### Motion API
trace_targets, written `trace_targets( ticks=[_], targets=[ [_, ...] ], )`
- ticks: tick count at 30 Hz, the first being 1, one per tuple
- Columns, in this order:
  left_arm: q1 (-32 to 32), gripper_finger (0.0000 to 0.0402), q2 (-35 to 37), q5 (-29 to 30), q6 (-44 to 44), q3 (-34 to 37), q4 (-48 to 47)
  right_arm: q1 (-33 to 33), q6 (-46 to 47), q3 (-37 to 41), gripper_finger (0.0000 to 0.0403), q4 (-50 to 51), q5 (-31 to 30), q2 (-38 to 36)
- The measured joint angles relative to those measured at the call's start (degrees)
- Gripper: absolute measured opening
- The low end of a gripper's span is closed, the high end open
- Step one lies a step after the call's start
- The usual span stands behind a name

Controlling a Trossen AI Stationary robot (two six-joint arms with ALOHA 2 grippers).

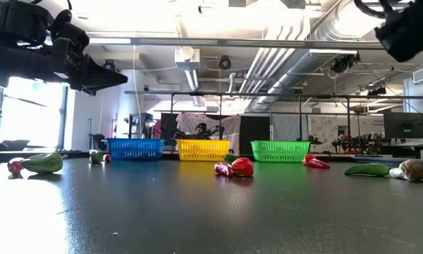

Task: Sort produce into baskets
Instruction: Put the brown mushroom into the blue bin

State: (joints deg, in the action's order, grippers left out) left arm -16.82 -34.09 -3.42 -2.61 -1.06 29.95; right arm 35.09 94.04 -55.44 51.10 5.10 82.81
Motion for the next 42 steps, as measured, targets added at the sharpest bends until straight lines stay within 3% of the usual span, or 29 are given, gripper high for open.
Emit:
trace_targets(
  ticks=[5, 13, 18, 35, 38, 42],
  targets=[
    [0.0, 0.0000, 0.0, 0.0, 0.1, 0.0, 0.0, 0.0, 0.0, 0.0, 0.0015, -0.4, 2.0, 2.0],
    [0.0, 0.0000, 0.0, 0.0, 0.5, 0.0, -0.1, 0.0, -0.6, 0.0, 0.0107, -0.7, 2.6, 5.4],
    [0.0, 0.0000, 0.0, 0.0, 0.5, 0.0, -0.1, -0.1, -0.6, 0.0, 0.0132, -0.8, 5.2, 8.0],
    [0.0, 0.0000, 0.0, 0.0, 0.5, 0.0, -1.9, -0.1, -2.9, 0.0, 0.0132, -4.2, 5.4, 11.8],
    [0.0, 0.0000, 0.0, 0.0, 0.5, 0.0, -1.9, -0.1, -4.1, 0.0, 0.0111, -3.8, 5.4, 11.8],
    [0.0, 0.0000, 0.0, 0.0, 0.9, 0.0, -1.9, -0.1, -6.4, 0.0, 0.0045, -3.8, 5.4, 11.8]
  ],
)
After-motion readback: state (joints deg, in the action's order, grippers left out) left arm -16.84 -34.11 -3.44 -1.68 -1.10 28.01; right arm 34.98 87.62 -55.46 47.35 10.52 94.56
